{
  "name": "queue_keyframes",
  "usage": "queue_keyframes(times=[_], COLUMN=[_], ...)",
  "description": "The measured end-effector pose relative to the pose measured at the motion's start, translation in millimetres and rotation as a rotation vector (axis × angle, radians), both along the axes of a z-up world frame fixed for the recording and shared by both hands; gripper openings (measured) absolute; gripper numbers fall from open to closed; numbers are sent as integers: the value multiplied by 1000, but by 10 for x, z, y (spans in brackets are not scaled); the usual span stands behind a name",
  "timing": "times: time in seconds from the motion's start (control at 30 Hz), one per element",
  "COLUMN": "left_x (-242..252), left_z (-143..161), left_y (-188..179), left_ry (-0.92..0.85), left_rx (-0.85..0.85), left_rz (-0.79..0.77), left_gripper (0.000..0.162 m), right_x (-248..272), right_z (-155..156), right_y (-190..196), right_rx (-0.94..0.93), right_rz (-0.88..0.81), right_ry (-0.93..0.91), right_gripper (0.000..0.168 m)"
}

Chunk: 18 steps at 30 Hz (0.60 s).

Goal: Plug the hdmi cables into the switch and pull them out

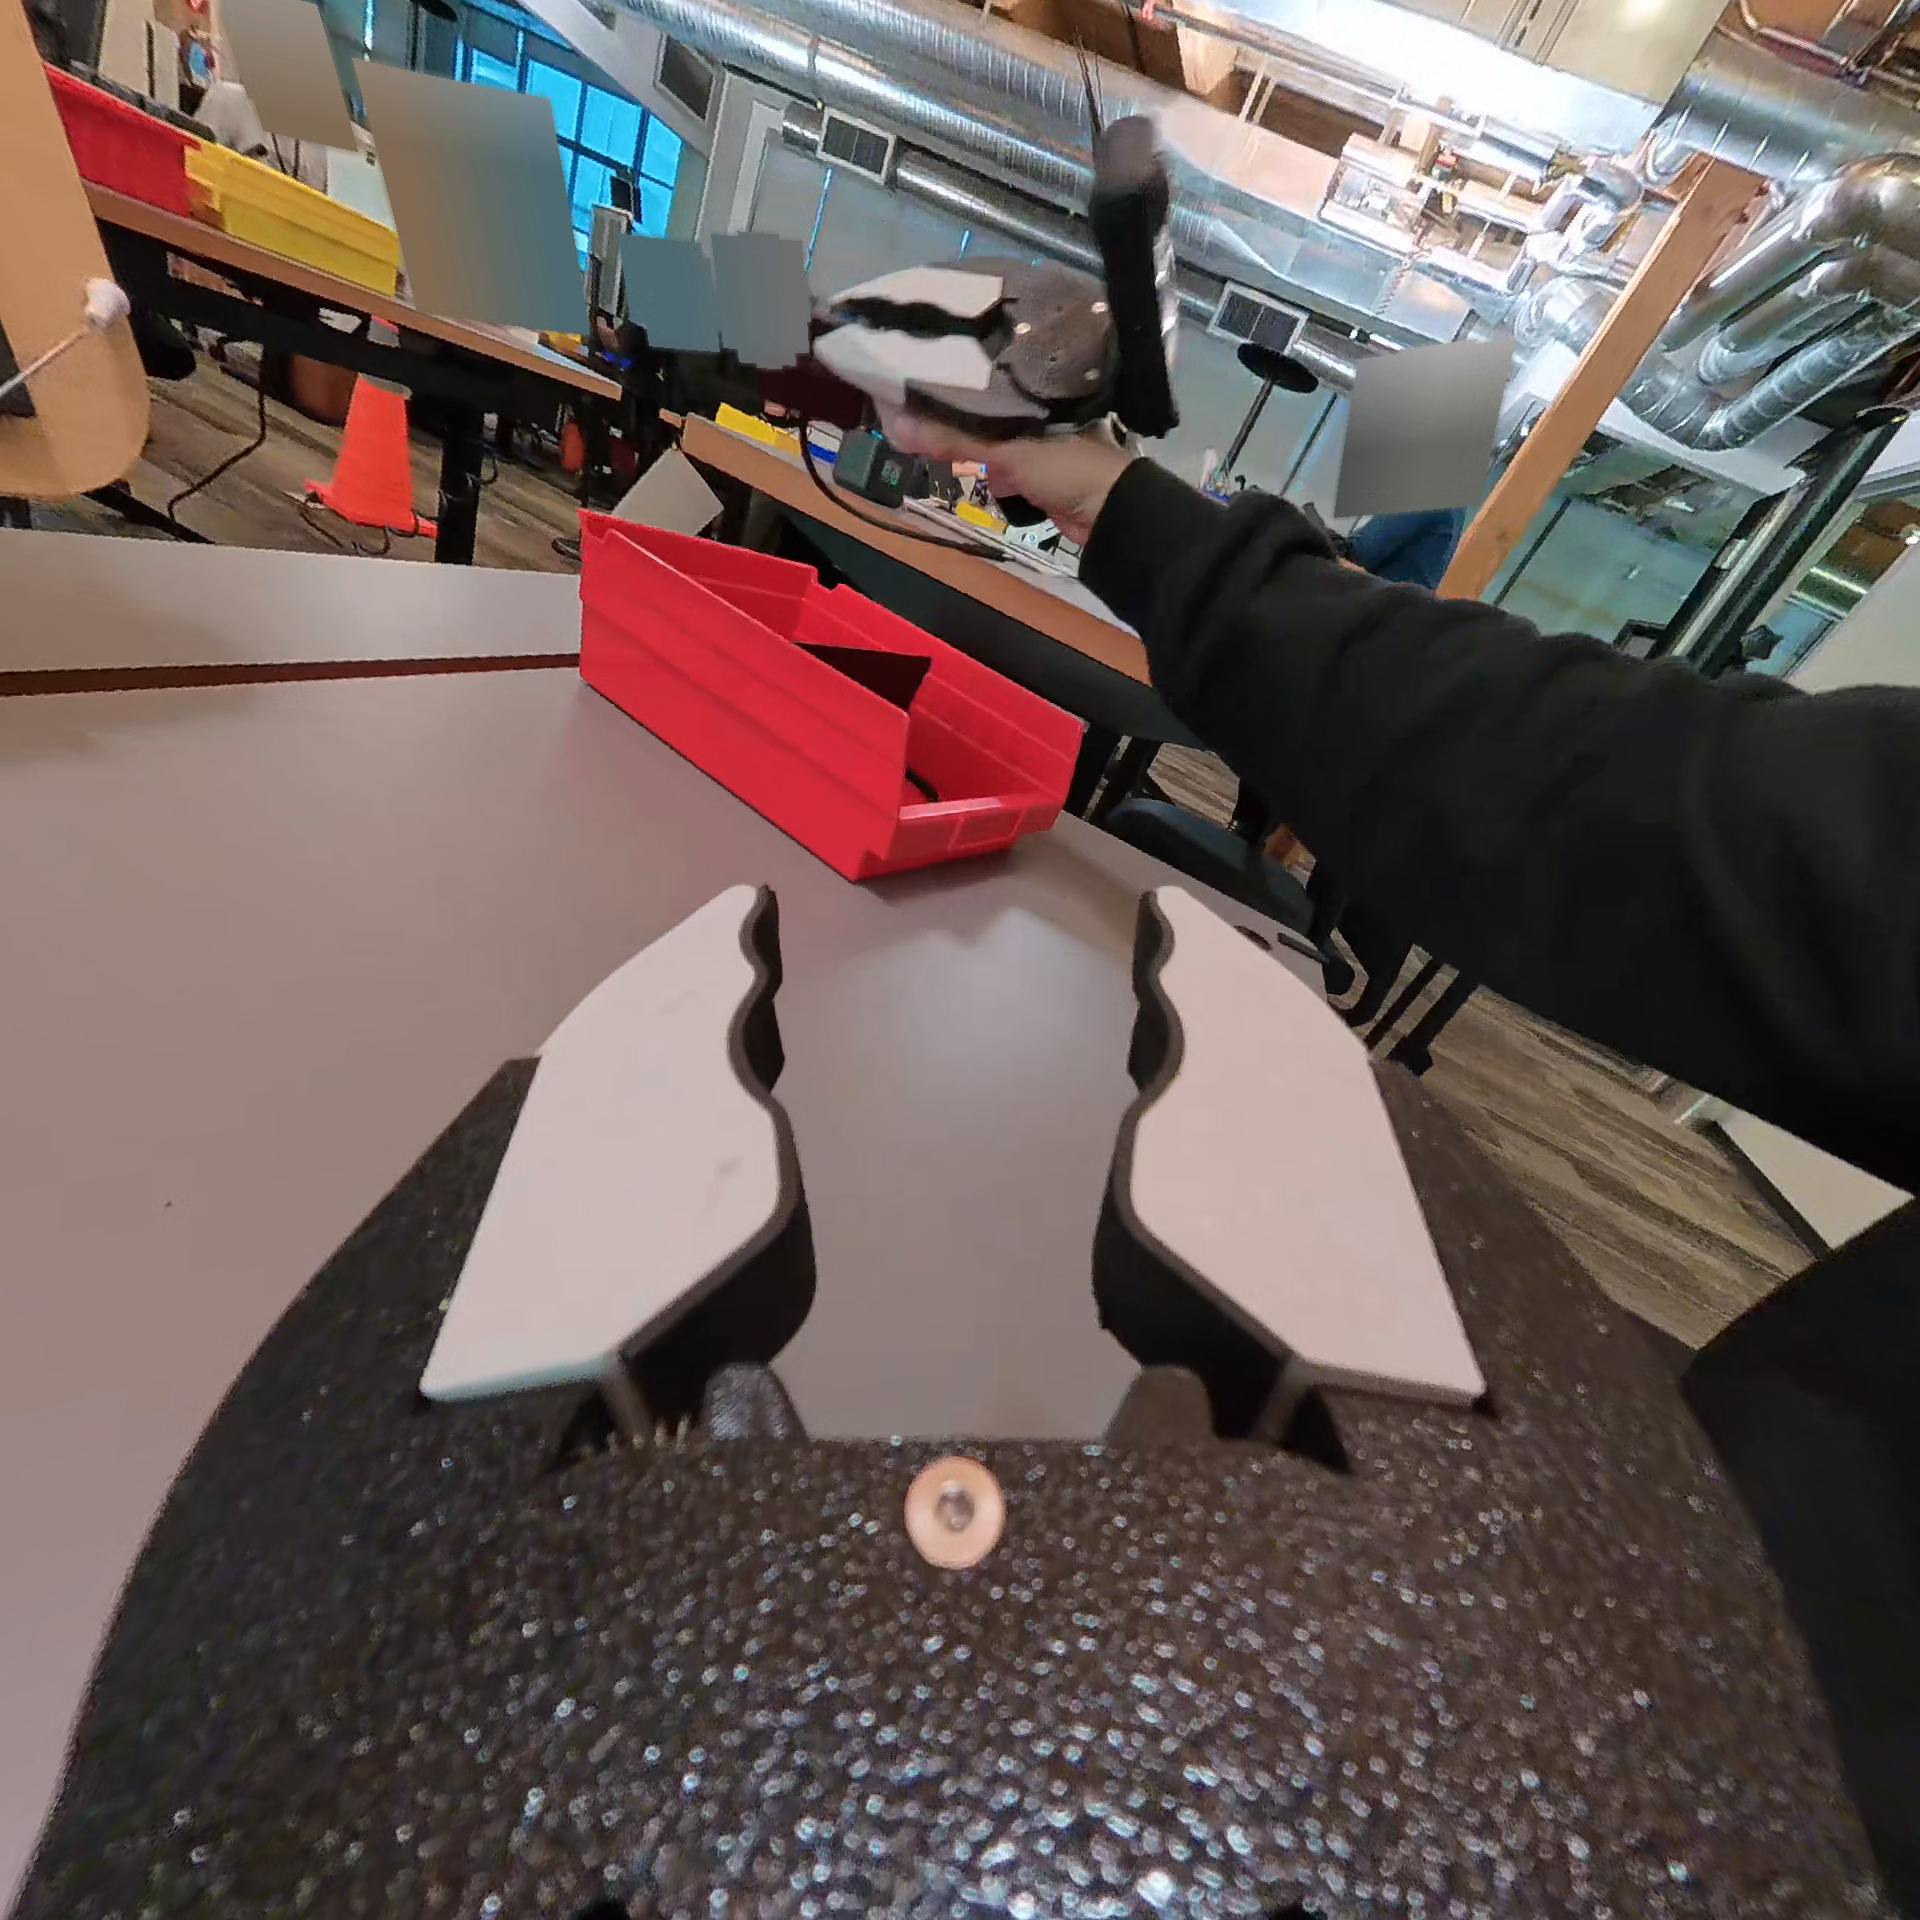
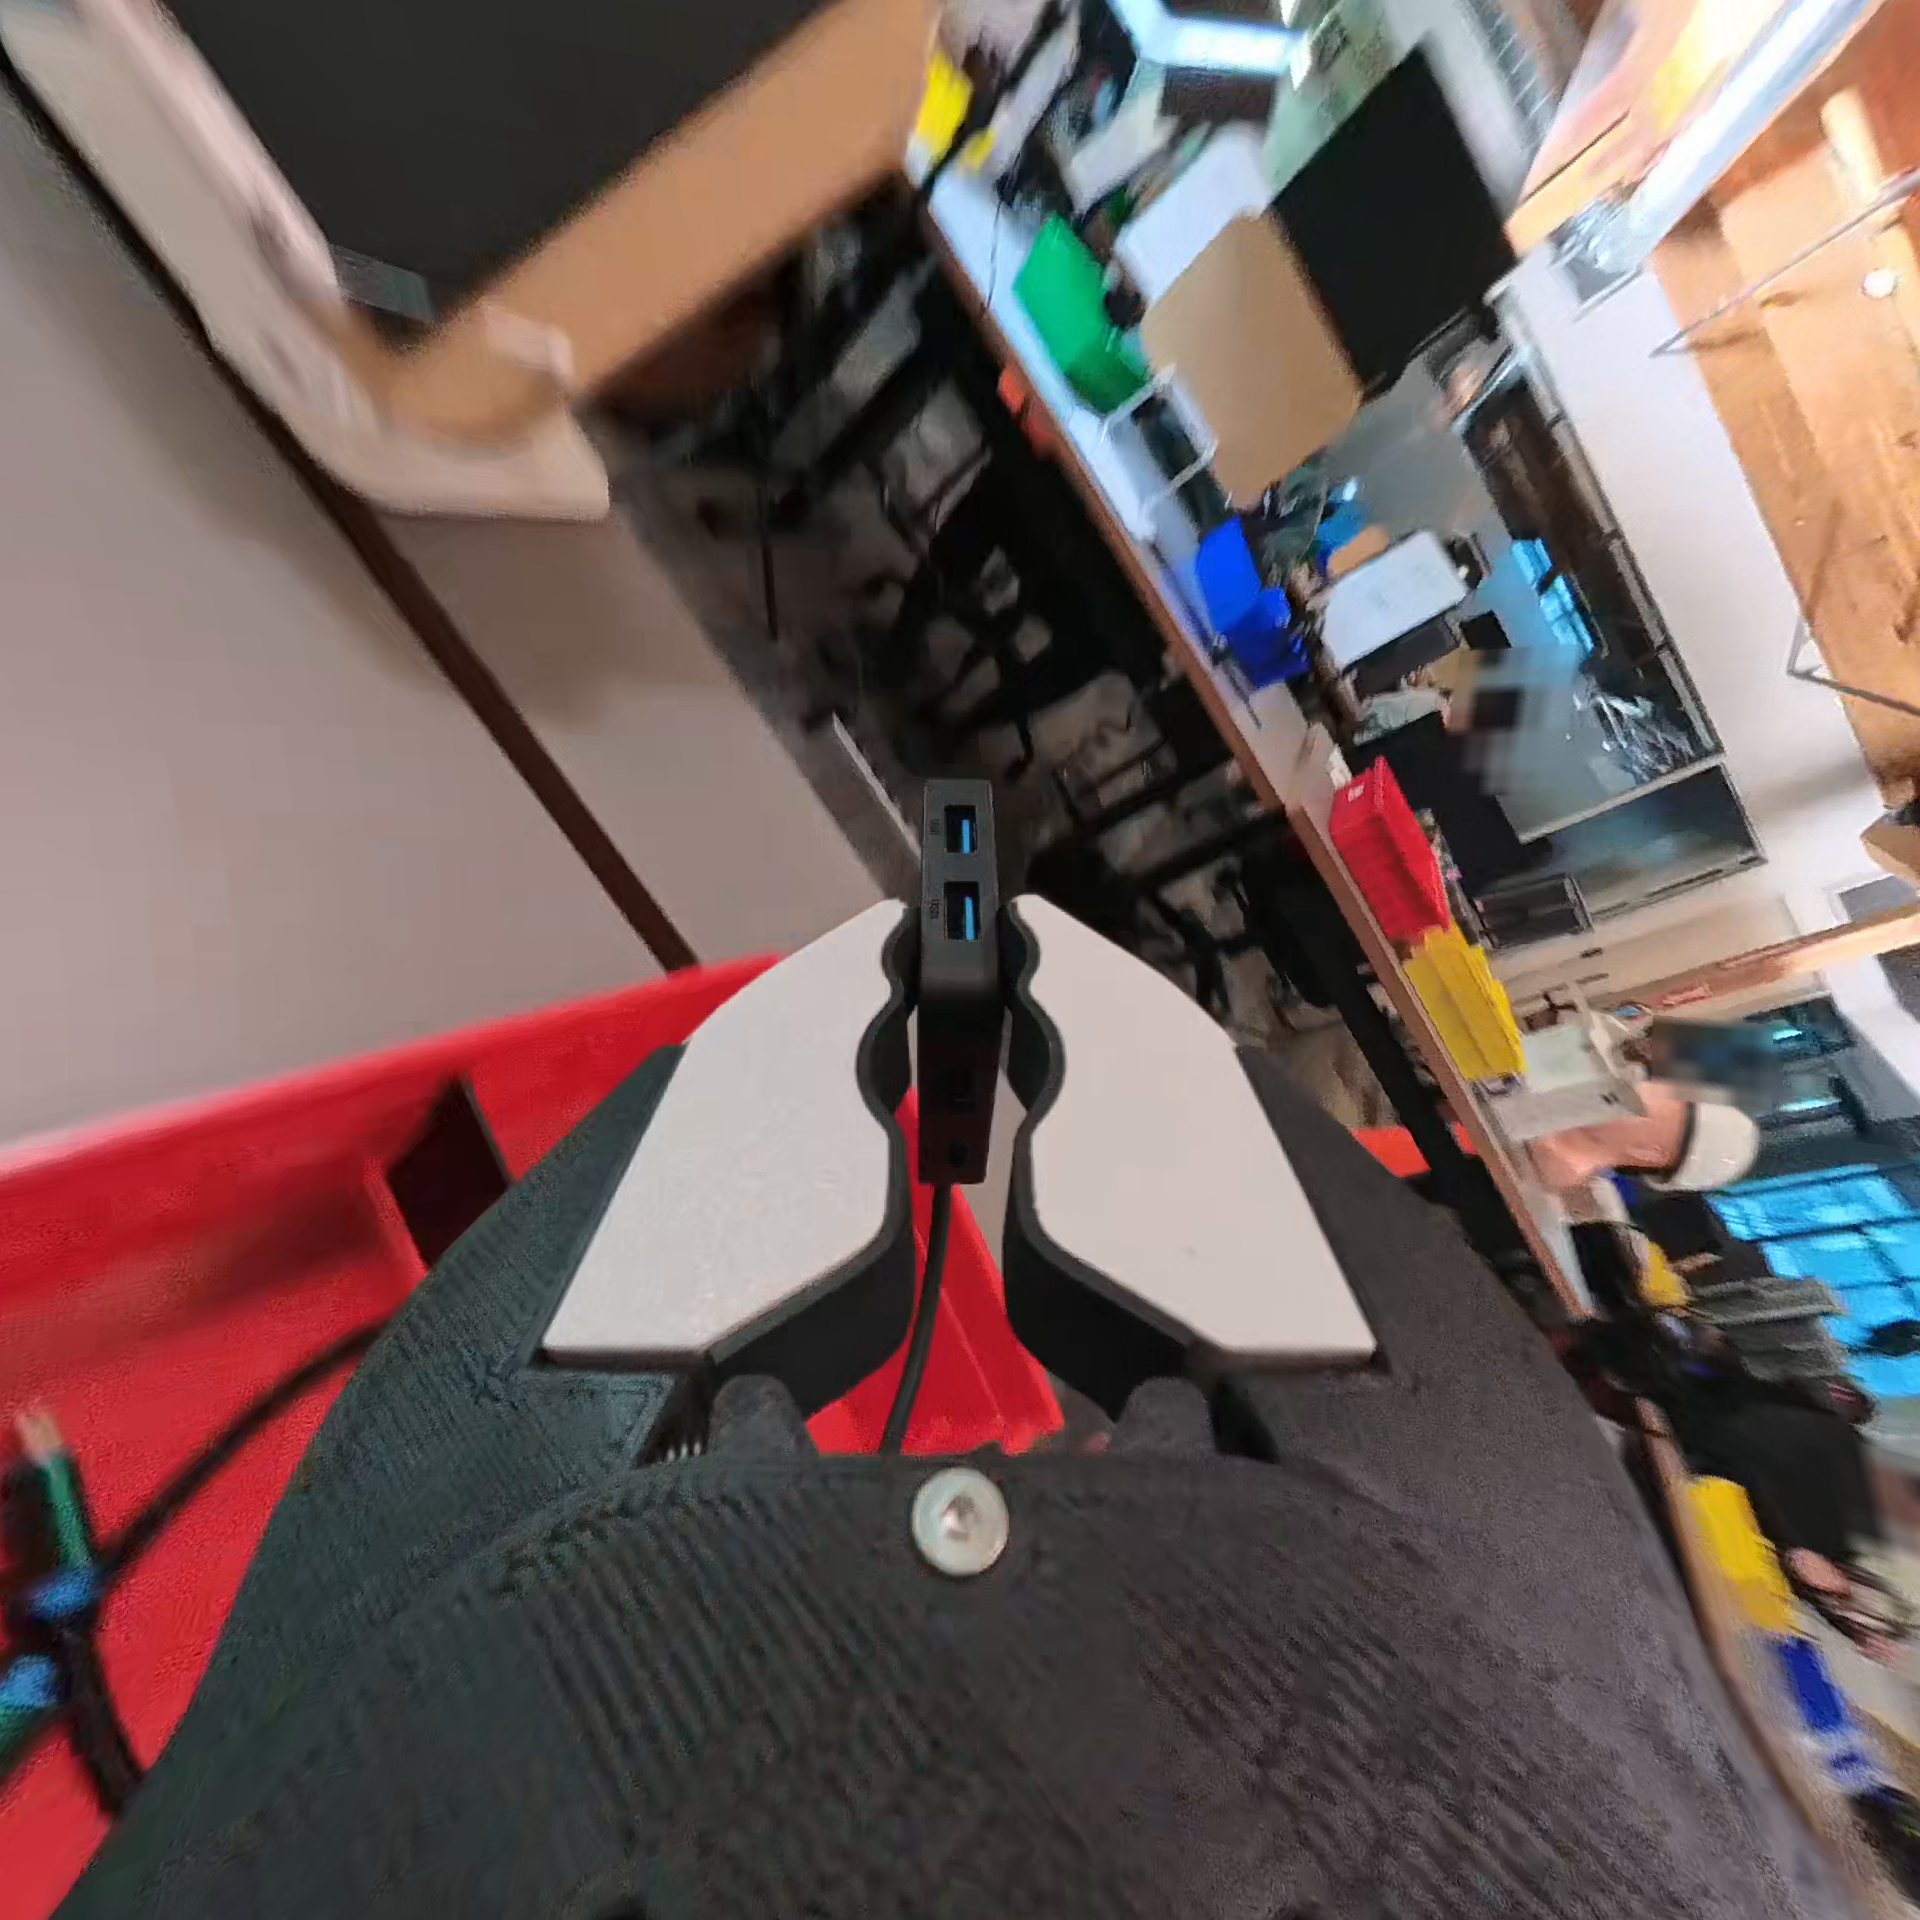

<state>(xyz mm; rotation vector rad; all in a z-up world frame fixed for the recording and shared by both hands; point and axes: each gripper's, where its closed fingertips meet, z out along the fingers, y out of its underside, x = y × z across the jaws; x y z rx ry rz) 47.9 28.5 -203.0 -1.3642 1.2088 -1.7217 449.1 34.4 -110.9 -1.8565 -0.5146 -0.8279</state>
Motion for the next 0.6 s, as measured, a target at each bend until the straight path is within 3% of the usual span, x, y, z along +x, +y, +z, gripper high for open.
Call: queue_keyframes(times=[0.17,0.27,0.3,0.33,0.37,0.4,0.5,0.6], left_x=[-28,-24,-15,-11,-14,-25,-82,-116], left_z=[-84,-127,-149,-171,-192,-206,-189,-142], left_y=[34,43,37,28,30,50,150,228], left_ry=[34,43,52,62,73,81,65,44], left_rx=[25,59,59,54,49,46,29,-20], left_rz=[-10,-12,-19,-30,-34,-30,8,19], left_gripper=[64,64,64,64,62,61,56,55], right_x=[365,444,432,450,492,527,514,419], right_z=[-789,-1002,-1095,-1153,-1156,-1126,-933,-572], right_y=[4,77,93,107,127,138,115,49], right_rx=[-350,-391,-413,-412,-375,-323,-173,-15], right_rz=[-49,-50,-37,-46,-74,-100,-98,-78], right_ry=[-126,-94,-50,-16,13,48,184,280], right_gripper=[15,14,17,35,52,57,64,61])
